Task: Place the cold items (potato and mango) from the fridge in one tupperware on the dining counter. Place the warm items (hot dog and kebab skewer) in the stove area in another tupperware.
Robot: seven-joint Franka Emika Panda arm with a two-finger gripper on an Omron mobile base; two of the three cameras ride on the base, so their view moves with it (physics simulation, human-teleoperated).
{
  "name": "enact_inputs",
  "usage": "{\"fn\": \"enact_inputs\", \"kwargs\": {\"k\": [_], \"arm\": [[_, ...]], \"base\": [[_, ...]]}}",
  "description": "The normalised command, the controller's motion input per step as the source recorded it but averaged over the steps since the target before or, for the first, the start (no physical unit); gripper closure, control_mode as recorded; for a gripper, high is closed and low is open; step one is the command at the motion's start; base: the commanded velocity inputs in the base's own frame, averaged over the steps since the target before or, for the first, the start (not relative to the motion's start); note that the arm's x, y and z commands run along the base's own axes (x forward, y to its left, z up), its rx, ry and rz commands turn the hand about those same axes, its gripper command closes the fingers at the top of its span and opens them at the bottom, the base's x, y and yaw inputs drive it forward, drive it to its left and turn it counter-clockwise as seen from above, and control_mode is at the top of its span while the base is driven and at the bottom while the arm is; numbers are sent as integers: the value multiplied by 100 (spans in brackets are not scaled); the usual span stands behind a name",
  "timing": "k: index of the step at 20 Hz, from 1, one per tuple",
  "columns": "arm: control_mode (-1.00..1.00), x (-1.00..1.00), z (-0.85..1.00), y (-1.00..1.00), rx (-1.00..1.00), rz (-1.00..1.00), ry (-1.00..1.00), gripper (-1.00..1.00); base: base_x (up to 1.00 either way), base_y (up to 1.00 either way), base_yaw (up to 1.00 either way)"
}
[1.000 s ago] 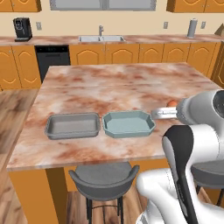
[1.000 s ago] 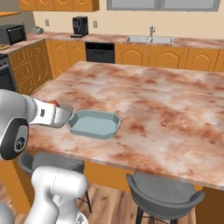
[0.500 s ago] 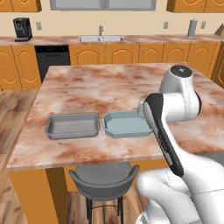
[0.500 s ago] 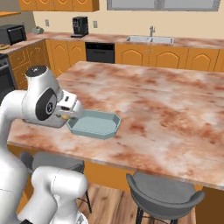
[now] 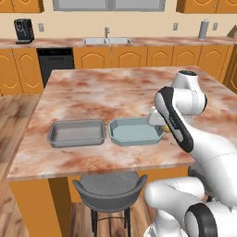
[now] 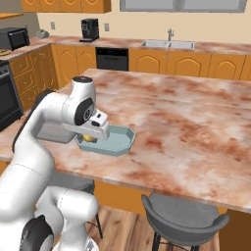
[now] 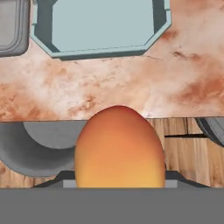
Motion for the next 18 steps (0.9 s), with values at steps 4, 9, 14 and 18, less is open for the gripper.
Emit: {"fn": "enact_inputs", "kwargs": {"k": [4, 9, 14, 18], "arm": [[-100, 67, -38, -41, 8, 6, 7, 100], [-100, 71, -30, -4, 0, 1, 7, 100], [-100, 74, -30, 11, 0, 0, 15, 100], [-100, 62, -32, 9, 0, 0, 17, 100]], "base": [[0, 0, 0], [0, 0, 0], [0, 0, 0], [0, 0, 0]]}}
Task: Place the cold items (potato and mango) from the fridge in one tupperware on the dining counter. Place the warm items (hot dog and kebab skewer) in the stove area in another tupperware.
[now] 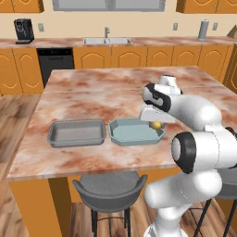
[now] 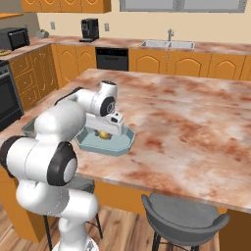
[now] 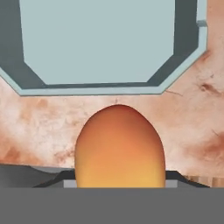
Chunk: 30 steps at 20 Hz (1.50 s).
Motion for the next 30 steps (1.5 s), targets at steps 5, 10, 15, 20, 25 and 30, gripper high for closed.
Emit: {"fn": "enact_inputs", "kwargs": {"k": [5, 10, 15, 20, 25, 30], "arm": [[-100, 50, -32, 0, 0, 0, 7, 100], [-100, 45, -36, 0, 0, 0, 2, 100], [-100, 46, -38, 0, -1, 0, 2, 100], [-100, 47, -35, -5, 0, 1, 0, 100], [-100, 30, -35, -4, 0, 1, 0, 100], [-100, 15, -33, 1, 0, 0, 0, 100]], "base": [[0, 0, 0], [0, 0, 0], [0, 0, 0], [0, 0, 0], [0, 0, 0], [0, 0, 0]]}}
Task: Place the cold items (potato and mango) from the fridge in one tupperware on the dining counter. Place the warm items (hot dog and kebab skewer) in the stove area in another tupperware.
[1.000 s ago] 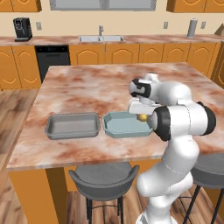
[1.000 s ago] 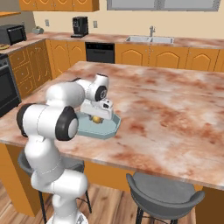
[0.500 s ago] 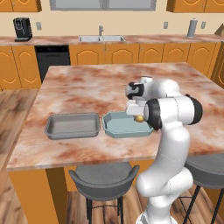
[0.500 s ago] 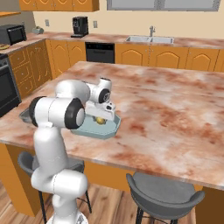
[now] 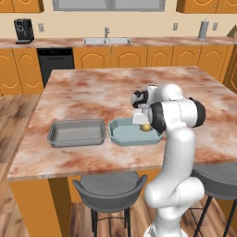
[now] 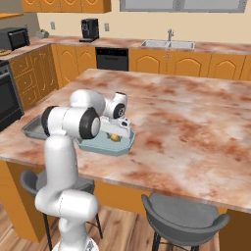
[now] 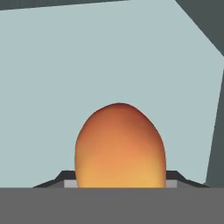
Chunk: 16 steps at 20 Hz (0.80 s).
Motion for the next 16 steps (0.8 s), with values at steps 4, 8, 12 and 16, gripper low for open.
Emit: {"fn": "enact_inputs", "kwargs": {"k": [4, 8, 12, 16], "arm": [[-100, 15, -30, 8, 0, 0, 0, 100], [-100, 14, -26, 16, -1, 0, 0, 100], [-100, 4, -27, 16, -2, 0, -4, -100], [-100, -4, -5, 2, 0, 0, -13, -100]], "base": [[0, 0, 0], [0, 0, 0], [0, 0, 0], [0, 0, 0]]}}
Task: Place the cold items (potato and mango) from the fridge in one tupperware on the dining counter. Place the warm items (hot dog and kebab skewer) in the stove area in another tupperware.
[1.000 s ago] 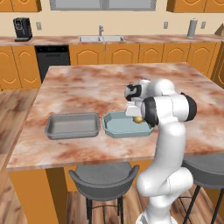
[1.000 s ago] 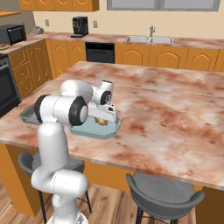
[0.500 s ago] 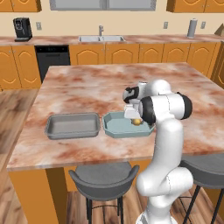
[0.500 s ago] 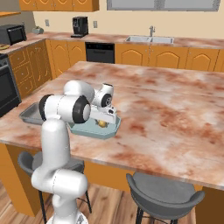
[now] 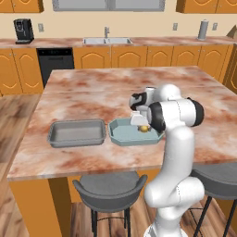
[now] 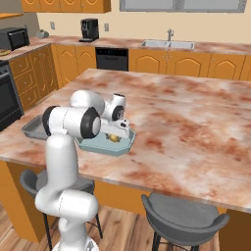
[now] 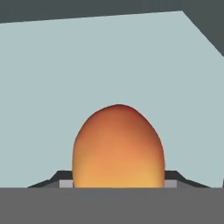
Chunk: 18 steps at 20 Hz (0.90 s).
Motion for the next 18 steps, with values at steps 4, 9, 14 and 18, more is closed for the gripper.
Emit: {"fn": "enact_inputs", "kwargs": {"k": [4, 9, 14, 18], "arm": [[-100, -29, 1, 0, 0, 0, -17, -100], [-100, -21, 27, -1, 0, -4, -13, -100], [-100, -20, 73, 0, -4, -7, -12, -100], [-100, -48, 80, 0, -4, -5, -23, -100]], "base": [[0, 0, 0], [0, 0, 0], [0, 0, 0], [0, 0, 0]]}}
